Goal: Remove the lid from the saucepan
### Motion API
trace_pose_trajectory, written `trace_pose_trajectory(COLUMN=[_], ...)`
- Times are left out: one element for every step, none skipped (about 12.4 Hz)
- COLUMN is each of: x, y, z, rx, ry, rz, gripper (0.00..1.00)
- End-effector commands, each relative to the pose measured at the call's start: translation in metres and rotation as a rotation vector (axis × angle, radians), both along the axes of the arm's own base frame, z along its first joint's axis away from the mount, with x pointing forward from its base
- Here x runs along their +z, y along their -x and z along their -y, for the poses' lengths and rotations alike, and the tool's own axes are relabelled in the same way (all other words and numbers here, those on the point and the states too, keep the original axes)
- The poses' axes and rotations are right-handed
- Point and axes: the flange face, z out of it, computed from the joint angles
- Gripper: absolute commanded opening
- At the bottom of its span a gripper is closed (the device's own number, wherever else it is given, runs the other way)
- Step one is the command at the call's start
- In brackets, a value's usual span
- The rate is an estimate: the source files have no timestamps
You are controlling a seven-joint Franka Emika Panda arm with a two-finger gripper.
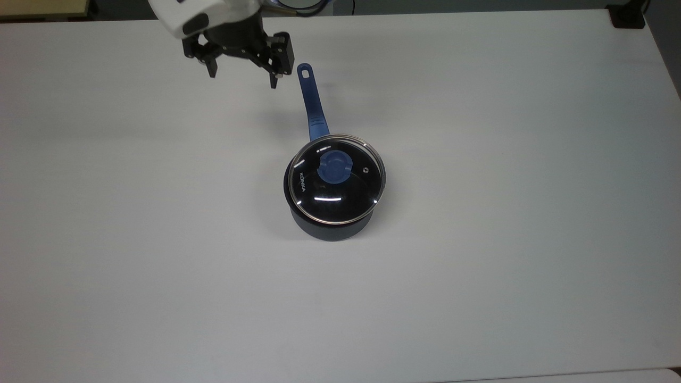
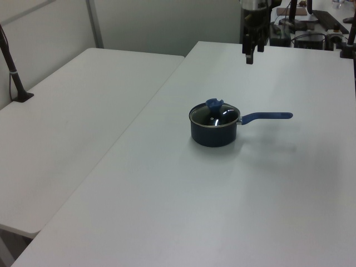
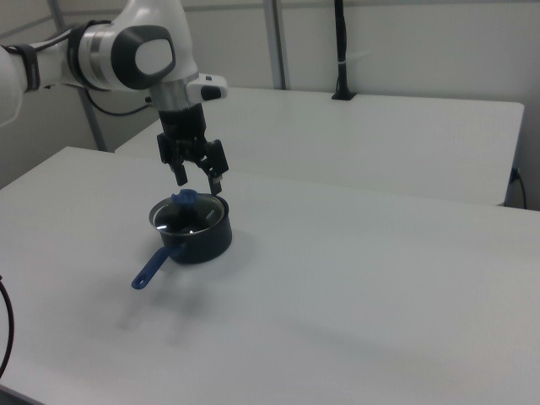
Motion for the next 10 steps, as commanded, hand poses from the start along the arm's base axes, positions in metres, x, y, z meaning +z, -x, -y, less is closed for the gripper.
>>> trace_pose_trajectory(x=[-0.022, -0.020, -0.028, -0.041, -0.059, -0.064, -0.069, -0.071, -0.078, -0.084], y=[-0.015, -0.022, -0.031, -0.040, -0.054, -0.068, -0.074, -0.077, -0.081, -0.083], z=[-0.023, -0.026, -0.032, -0.059, -0.087, -0.094, -0.102, -0.112, -0.117, -0.118], rx=[0.041, 0.039, 0.034, 0.029, -0.008, -0.064, -0.066, -0.056, -0.058, -0.052], ry=[0.018, 0.005, -0.018, -0.068, -0.069, -0.069, -0.071, -0.074, -0.076, -0.072], rz=[-0.019, 0.014, 0.018, 0.010, 0.012, 0.071, 0.105, 0.129, 0.142, 0.139], gripper=[1.00, 1.00, 1.00, 1.00, 1.00, 1.00, 1.00, 1.00, 1.00, 1.00])
